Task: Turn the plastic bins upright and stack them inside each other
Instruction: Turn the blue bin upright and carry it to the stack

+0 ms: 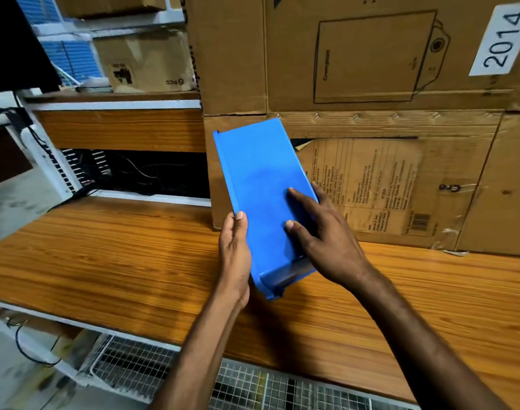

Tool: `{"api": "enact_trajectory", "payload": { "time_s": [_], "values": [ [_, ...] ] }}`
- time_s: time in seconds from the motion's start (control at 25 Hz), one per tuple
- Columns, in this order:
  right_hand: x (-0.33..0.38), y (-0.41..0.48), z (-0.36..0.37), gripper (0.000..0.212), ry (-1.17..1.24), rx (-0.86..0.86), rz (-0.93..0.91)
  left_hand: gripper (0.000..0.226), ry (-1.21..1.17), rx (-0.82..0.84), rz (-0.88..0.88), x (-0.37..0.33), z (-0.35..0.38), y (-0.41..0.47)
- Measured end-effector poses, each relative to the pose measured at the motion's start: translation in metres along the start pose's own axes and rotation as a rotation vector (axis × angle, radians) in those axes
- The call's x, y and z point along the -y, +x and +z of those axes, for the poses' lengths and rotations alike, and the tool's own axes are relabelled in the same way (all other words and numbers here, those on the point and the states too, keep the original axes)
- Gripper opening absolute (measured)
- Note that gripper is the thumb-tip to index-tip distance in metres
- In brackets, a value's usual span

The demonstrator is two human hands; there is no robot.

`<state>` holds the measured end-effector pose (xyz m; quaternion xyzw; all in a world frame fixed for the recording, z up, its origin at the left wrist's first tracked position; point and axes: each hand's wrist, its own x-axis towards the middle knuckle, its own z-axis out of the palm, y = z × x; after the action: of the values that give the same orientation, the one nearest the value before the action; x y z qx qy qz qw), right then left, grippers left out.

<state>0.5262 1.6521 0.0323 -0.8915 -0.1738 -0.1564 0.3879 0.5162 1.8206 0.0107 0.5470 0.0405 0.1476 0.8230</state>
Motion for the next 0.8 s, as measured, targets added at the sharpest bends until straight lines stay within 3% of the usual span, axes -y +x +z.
{"api": "enact_trajectory", "payload": {
  "time_s": [0.16, 0.24, 0.36, 0.48, 0.6, 0.72, 0.8],
  "values": [
    [-0.008, -0.023, -0.014, 0.057, 0.079, -0.115, 0.057, 0.025, 0.042, 0.289, 0.020, -0.009, 0.019, -0.016],
    [-0.013, -0.037, -0.019, 0.077, 0.198, -0.115, 0.146, 0.028, 0.090, 0.379, 0.026, -0.005, 0.036, -0.027],
    [-0.017, -0.054, -0.027, 0.114, 0.122, -0.117, 0.184, 0.036, 0.077, 0.467, -0.032, 0.000, 0.057, -0.040],
    [-0.035, -0.065, -0.047, 0.131, 0.135, -0.063, 0.243, 0.061, 0.159, 0.592, -0.184, 0.003, 0.073, -0.038],
    [-0.050, -0.077, -0.069, 0.119, 0.104, 0.033, 0.247, 0.093, 0.349, 0.661, -0.217, 0.006, 0.094, -0.036],
    [-0.058, -0.083, -0.073, 0.105, 0.012, 0.010, 0.233, 0.069, 0.400, 0.635, -0.188, 0.015, 0.122, -0.051],
    [-0.070, -0.088, -0.075, 0.101, -0.015, -0.021, 0.222, 0.073, 0.419, 0.646, -0.174, 0.020, 0.142, -0.068]
  ]
}}
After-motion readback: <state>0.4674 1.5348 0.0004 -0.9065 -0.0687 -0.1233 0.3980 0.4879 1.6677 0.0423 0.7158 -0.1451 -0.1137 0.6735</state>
